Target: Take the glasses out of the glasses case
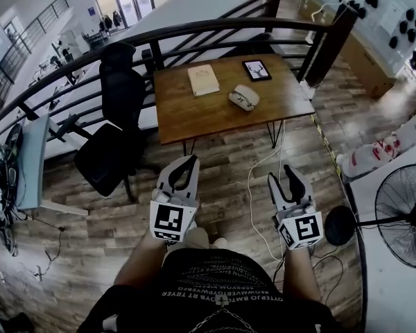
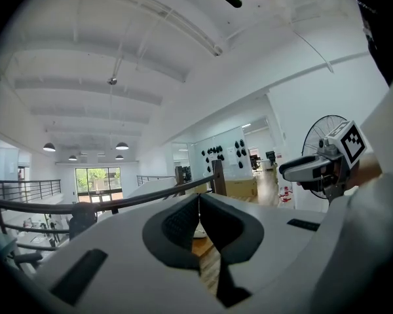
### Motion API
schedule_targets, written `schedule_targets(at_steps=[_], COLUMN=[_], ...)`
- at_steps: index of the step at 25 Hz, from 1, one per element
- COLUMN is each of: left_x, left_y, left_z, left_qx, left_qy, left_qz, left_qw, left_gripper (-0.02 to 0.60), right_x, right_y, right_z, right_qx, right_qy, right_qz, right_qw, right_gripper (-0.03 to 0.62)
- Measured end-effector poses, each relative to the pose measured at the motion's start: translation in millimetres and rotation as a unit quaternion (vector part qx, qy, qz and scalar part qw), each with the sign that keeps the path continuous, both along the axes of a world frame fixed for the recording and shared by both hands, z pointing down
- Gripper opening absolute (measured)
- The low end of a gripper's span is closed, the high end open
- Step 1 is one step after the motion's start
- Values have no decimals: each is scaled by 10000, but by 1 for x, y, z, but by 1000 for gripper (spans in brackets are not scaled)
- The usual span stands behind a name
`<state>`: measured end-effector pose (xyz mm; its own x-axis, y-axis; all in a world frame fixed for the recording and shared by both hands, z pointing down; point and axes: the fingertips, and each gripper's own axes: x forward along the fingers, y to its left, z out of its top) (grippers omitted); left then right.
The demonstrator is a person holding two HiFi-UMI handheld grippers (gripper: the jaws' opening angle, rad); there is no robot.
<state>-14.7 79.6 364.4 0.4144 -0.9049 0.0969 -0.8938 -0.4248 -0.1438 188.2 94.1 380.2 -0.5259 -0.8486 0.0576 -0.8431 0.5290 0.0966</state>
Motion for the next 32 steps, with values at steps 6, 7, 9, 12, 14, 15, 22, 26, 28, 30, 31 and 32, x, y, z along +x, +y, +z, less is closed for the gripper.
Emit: schedule_targets(at_steps=[6, 7, 9, 12, 14, 15, 22, 26, 28, 30, 31, 32], left_x=[-11, -11, -10, -8, -7, -7, -15, -15, -15, -15, -15, -14], left_y=[-4, -6, -10, -16, -20, -23, -52, -72, -84, -96, -102, -108], left_z=[3, 2, 2, 8, 13, 15, 18, 18, 19, 19, 20, 20], left_qx=[-140, -117, -85, -116, -182, -213, -278, -287, -286, -292, -298, -307], left_qy=[270, 274, 287, 308, 298, 292, 234, 220, 209, 199, 198, 200], left_qz=[6, 23, 59, 82, 101, 113, 101, 116, 136, 178, 198, 212], left_qw=[9995, 9996, 9995, 9994, 9993, 9993, 9993, 9993, 9993, 9992, 9992, 9991], left_gripper=[29, 29, 29, 29, 29, 29, 29, 29, 29, 29, 29, 29], right_x=[-10, -12, -13, -13, -13, -13, -17, -22, -23, -24, -24, -25], right_y=[-4, -4, -6, -9, -14, -17, -47, -67, -78, -89, -95, -101], right_z=[7, 8, 9, 12, 12, 12, 13, 15, 15, 15, 15, 16], right_qx=[-48, -52, -62, -109, -118, -119, -175, -191, -201, -205, -213, -233], right_qy=[23, 34, 48, 84, 83, 77, 47, 61, 71, 77, 83, 93], right_qz=[-31, -32, -26, -18, 0, 15, 34, 2, 9, 24, 29, 33], right_qw=[10000, 10000, 10000, 9999, 9999, 9999, 9998, 9998, 9998, 9998, 9997, 9997], right_gripper=[163, 163, 162, 161, 161, 161, 161, 161, 161, 161, 161, 161])
